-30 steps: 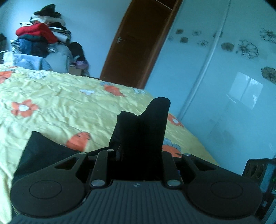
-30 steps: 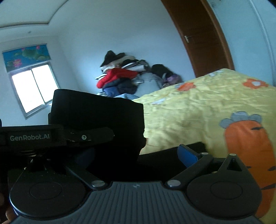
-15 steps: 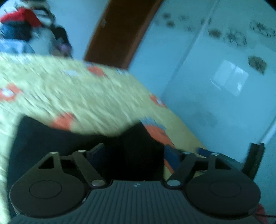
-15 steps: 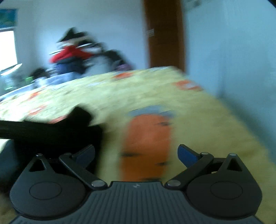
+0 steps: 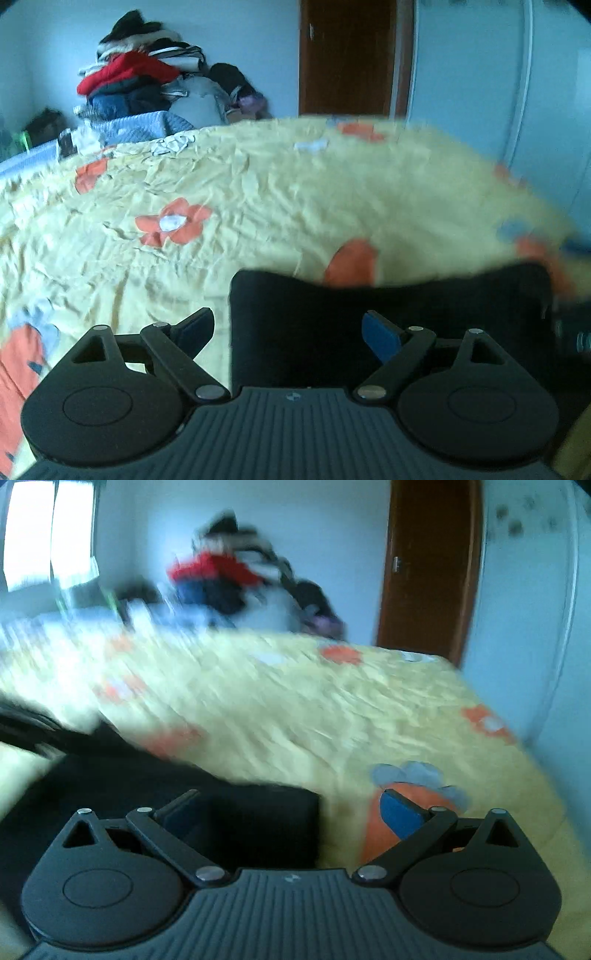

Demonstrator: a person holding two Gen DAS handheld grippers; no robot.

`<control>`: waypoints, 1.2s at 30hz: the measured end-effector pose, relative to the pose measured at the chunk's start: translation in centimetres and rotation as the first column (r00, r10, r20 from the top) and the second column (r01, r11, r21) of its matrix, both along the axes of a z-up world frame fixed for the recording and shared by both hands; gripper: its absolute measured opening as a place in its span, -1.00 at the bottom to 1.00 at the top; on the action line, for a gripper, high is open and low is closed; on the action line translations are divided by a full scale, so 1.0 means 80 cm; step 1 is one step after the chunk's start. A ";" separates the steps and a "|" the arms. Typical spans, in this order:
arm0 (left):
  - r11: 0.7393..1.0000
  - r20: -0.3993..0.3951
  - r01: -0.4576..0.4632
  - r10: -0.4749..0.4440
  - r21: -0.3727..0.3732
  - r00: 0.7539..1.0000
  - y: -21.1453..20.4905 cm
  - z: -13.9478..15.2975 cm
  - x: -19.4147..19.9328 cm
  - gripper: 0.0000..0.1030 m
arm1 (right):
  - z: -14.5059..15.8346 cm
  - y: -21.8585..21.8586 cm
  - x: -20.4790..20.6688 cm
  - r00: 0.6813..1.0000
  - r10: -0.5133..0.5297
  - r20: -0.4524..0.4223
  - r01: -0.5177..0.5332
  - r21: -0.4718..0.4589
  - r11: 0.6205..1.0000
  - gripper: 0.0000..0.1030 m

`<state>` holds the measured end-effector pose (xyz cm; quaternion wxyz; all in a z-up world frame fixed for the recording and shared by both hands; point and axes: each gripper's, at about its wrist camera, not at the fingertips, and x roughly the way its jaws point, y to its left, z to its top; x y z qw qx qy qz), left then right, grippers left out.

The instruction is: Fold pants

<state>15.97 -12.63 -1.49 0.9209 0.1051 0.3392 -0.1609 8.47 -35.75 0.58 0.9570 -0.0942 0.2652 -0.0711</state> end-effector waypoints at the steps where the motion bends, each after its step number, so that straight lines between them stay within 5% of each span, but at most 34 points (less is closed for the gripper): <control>1: 0.999 0.010 -0.012 0.011 0.050 1.000 0.000 -0.008 -0.001 0.70 | -0.001 -0.004 0.002 1.000 -0.022 0.002 0.022 -0.001 1.000 1.00; 6: 0.997 0.046 -0.061 0.060 0.041 0.997 0.018 -0.017 0.000 0.71 | 0.030 -0.040 -0.038 0.983 -0.017 0.181 -0.029 0.252 0.967 1.00; 9: 0.997 0.053 -0.072 0.071 0.006 0.996 0.021 -0.012 -0.007 0.72 | 0.022 -0.073 -0.034 0.986 0.070 0.152 -0.138 0.505 0.852 0.95; 11: 0.998 0.066 -0.066 0.065 0.017 0.996 0.016 -0.013 -0.012 0.72 | 0.009 -0.090 -0.024 0.988 0.101 0.120 -0.154 0.624 0.766 0.61; 14: 0.997 0.075 -0.062 0.059 0.034 0.995 0.010 -0.016 -0.015 0.73 | -0.010 -0.095 -0.011 0.989 0.123 0.078 -0.143 0.687 0.712 -0.03; 16: 0.997 0.068 -0.068 0.066 0.025 0.995 0.011 -0.018 -0.013 0.74 | -0.020 -0.098 -0.001 0.992 0.123 0.036 -0.115 0.682 0.722 -0.41; 20: 0.994 0.052 -0.110 0.111 -0.014 0.992 0.019 -0.021 -0.005 0.75 | -0.019 -0.098 0.008 0.990 0.138 0.028 -0.125 0.632 0.765 -0.67; 25: 0.985 0.051 -0.164 0.166 -0.048 0.985 0.022 -0.032 -0.002 0.77 | -0.009 -0.071 0.012 0.994 0.103 0.020 -0.102 0.440 0.892 -0.69; 28: 0.984 0.072 -0.172 0.175 -0.044 0.982 0.024 -0.029 -0.007 0.77 | -0.008 -0.069 0.015 0.998 0.067 0.011 -0.066 0.412 0.909 -0.64; 29: 0.983 0.082 -0.176 0.179 -0.043 0.980 0.025 -0.024 -0.010 0.79 | -0.006 -0.069 0.012 0.999 0.050 0.010 -0.050 0.406 0.912 -0.48; 32: 0.985 0.160 -0.160 0.168 -0.064 0.973 0.026 -0.004 -0.022 0.78 | 0.013 -0.056 -0.012 0.995 0.023 0.096 -0.055 0.341 0.939 -0.36; 36: 0.995 0.133 -0.097 0.096 -0.002 0.986 0.003 -0.003 -0.009 0.85 | 0.021 -0.017 -0.009 0.962 0.268 0.054 -0.271 0.335 0.903 -0.36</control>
